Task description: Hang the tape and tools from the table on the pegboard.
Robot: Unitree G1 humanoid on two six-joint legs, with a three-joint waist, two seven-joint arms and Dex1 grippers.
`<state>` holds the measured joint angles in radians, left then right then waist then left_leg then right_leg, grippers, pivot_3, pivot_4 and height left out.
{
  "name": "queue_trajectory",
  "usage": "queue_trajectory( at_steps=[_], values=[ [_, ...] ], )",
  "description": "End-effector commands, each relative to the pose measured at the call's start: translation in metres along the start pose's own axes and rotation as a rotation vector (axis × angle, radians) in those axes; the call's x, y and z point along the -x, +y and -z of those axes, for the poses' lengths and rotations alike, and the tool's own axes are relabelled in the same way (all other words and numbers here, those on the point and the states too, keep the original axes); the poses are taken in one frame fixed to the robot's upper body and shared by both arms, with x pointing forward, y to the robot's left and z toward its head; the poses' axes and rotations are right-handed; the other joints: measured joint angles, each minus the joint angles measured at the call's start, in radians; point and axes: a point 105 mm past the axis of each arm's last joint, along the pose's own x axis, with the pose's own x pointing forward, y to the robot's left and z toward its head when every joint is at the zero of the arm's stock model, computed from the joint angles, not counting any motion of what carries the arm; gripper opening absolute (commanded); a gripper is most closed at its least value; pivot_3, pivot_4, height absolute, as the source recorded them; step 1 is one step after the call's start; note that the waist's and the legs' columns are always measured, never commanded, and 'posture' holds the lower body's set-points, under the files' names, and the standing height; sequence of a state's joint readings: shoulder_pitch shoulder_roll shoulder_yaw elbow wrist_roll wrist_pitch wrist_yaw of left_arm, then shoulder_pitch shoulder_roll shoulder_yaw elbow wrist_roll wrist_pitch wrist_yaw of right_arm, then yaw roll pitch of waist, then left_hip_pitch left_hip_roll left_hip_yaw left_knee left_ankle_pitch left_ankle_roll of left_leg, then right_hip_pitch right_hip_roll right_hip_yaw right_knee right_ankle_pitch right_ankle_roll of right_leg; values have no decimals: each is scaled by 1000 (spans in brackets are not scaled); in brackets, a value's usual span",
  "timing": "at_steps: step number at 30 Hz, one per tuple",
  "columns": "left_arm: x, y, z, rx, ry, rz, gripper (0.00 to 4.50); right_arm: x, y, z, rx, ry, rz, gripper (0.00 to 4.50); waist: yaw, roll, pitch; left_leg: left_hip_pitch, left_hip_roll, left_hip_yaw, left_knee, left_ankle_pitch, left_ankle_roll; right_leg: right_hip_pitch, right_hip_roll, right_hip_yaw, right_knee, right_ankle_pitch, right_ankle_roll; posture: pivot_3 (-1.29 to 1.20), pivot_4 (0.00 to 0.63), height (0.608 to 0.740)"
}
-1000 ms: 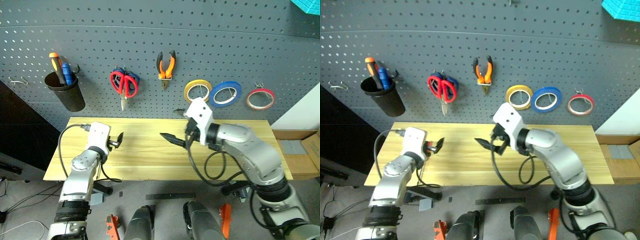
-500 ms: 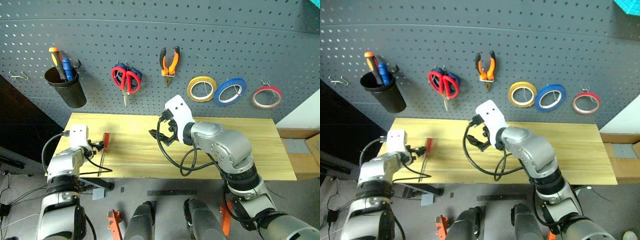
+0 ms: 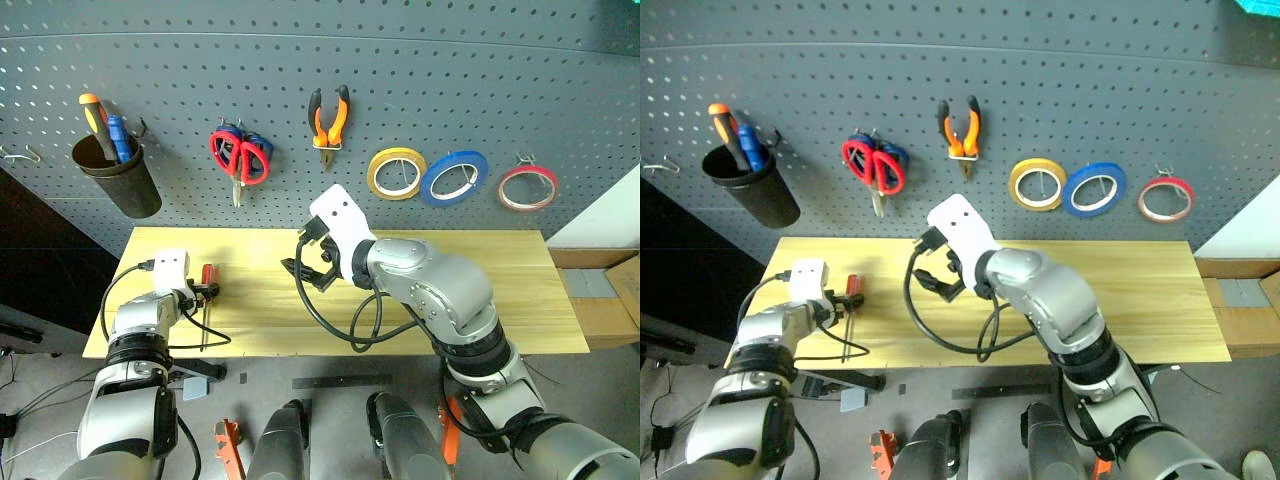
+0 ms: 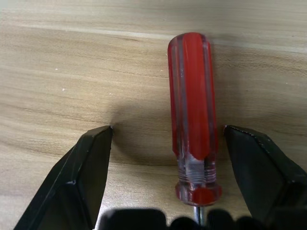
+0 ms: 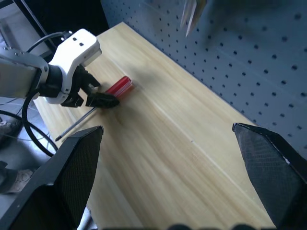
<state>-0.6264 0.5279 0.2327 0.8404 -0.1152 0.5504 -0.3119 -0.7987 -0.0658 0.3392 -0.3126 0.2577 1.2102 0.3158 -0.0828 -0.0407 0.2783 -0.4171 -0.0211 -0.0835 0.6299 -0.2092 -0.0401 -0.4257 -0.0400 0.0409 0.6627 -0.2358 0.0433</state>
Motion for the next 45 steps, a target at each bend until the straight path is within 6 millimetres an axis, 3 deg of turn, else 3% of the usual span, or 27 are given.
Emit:
queue_trajectory(
  at_steps=[1, 6, 12, 16, 19, 23, 28, 33, 37, 41, 45],
  values=[
    [1, 5, -2, -40, -6, -2, 2790, 5, 9, -15, 60, -56, -48, 4500, 0, 0, 0, 0, 0, 0, 0, 0, 0, 0, 0, 0, 0, 0, 0, -97, 282, 740],
    [3, -1, 2, -28, -21, 33, 993, 10, 16, -16, 132, -81, -127, 4500, -1, 0, 0, 0, 0, 0, 0, 0, 0, 0, 0, 0, 0, 0, 0, -103, 258, 740],
    [11, -2, 17, -16, -14, 42, 874, 17, 18, -25, 255, -184, -196, 4500, -2, -1, -1, 0, 0, 1, 0, 0, 0, 0, -5, 0, -1, 0, 0, -102, 241, 740],
    [28, 6, 1, -57, -138, -5, 874, 21, 19, -32, 294, -251, -223, 4500, -5, -1, -1, 0, 0, 1, 0, 0, 0, 0, -5, 0, -1, 0, 0, -94, 222, 740],
    [60, 9, -40, -246, -427, -88, 874, 28, 22, -41, 341, -319, -245, 4500, -1, -3, -3, -1, 0, 0, 0, 0, -1, -1, -6, -1, -2, 0, 0, -84, 204, 740],
    [100, 8, -70, -289, -676, -181, 874, 33, 22, -45, 371, -358, -262, 4500, 8, -5, -5, -2, -1, -1, -1, 0, -1, -1, -9, -1, -3, 0, -1, -64, 179, 740],
    [154, -19, -113, -409, -971, -179, 874, 36, 18, -47, 389, -378, -272, 4500, 24, -10, -11, -3, -3, 1, -1, 0, -1, -1, -10, -1, -5, 0, 0, -48, 157, 740],
    [199, -41, -177, -436, -1245, -184, 874, 35, 11, -51, 393, -393, -249, 4500, 37, -13, -18, -3, -2, 1, 0, 0, -1, 0, -8, -5, -4, 1, 0, -42, 140, 740],
    [224, -40, -214, -398, -1375, -216, 874, 33, 8, -56, 401, -403, -236, 4500, 42, -17, -25, -3, -2, 2, 1, 2, -3, 1, -2, -5, -4, 1, -1, -46, 134, 740],
    [244, -25, -252, -296, -1478, -257, 874, 30, 3, -66, 410, -425, -205, 4500, 35, -16, -34, -3, -2, 4, 0, 2, -3, 0, -1, -4, -4, 1, -1, -51, 130, 740],
    [242, -15, -271, -247, -1509, -271, 874, 28, -1, -74, 416, -441, -181, 4500, 28, -17, -37, -3, -2, 3, 0, 2, -4, 0, 2, -5, -3, 2, -2, -58, 125, 740]
  ],
)
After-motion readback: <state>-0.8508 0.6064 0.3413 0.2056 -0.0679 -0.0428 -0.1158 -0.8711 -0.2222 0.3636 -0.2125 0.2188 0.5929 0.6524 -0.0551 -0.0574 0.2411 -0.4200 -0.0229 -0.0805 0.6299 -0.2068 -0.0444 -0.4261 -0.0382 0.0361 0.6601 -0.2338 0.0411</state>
